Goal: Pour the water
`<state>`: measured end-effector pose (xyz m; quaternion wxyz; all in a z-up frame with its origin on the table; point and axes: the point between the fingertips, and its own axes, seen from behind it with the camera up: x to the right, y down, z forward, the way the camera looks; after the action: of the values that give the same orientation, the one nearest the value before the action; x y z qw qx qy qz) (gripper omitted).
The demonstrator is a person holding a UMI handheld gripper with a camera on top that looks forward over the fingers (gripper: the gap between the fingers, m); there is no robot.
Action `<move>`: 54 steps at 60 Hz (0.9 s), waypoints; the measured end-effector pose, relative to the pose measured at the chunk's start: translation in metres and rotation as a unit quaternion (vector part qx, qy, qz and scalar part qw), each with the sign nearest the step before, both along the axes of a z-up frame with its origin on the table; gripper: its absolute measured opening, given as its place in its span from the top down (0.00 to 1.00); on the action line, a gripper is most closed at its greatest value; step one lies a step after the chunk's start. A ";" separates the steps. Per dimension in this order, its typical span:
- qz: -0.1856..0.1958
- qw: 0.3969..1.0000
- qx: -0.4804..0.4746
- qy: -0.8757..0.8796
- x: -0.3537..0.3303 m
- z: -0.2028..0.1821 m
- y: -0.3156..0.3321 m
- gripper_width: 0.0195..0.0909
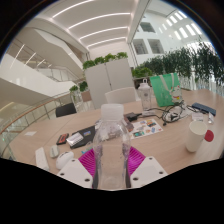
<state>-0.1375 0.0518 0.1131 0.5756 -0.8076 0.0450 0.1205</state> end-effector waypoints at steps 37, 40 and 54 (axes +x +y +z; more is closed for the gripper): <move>-0.012 0.583 -0.047 0.811 0.180 0.088 0.040 0.76; -0.012 0.559 -0.044 0.828 0.189 0.093 0.033 0.76; -0.022 0.493 -0.026 0.870 0.208 0.091 0.023 0.76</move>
<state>0.0704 0.0751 0.2036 0.2259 -0.3070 0.5437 0.7477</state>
